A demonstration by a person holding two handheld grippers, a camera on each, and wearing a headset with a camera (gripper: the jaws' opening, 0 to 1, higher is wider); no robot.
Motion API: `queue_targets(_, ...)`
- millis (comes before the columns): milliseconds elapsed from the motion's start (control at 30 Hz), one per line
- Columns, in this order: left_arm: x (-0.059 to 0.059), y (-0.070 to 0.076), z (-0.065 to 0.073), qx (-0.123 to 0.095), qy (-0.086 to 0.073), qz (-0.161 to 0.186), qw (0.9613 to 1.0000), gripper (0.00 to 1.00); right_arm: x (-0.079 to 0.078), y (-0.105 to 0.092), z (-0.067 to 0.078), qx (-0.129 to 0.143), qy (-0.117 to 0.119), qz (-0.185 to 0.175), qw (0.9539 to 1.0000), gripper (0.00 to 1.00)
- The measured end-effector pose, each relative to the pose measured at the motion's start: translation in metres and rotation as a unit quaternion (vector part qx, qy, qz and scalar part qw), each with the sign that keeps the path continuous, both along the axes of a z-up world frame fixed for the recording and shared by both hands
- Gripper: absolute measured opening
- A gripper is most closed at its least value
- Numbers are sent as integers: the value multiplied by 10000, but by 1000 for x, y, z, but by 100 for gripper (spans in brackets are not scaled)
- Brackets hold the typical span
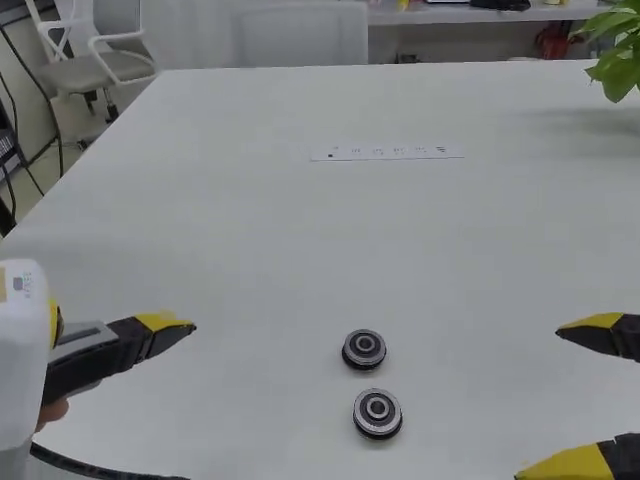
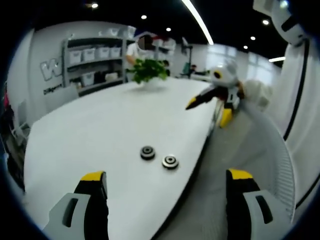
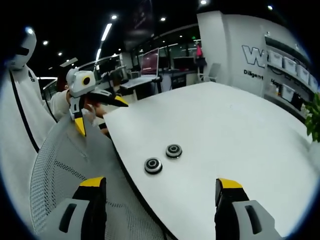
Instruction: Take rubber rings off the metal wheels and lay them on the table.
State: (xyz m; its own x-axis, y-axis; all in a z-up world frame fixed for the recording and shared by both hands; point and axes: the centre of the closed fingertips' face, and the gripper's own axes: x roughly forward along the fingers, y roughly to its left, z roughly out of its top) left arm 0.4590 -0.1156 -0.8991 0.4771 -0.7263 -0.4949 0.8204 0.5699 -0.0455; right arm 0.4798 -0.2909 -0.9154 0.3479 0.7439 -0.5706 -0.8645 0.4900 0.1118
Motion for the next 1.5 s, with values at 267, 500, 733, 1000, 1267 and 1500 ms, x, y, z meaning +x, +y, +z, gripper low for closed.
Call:
queue_targets(267,20,-11,25,54,-345,-322,9989,100,21,36,35,120,-524,600,9967,84)
queue_targets(500,41,-24,41,81,-696,-551,9960,97,39,65,35,110,-688,972,9928,77)
queue_targets(733,57,-48,50,117,-914,-878,9919,96,50,89,27,431,-571,1090,9915,71)
queue_targets(1000,59,-85,45,-4,-983,-1440,9847,92,49,95,-11,437,-379,1131,9919,63)
queue_targets(1267,56,-93,1,-22,-802,-1748,9813,85,34,80,-56,-321,-138,1666,9854,55)
queue_targets(1500,66,-80,-46,13,-368,-1373,9898,68,26,63,-93,-610,339,1824,9807,38)
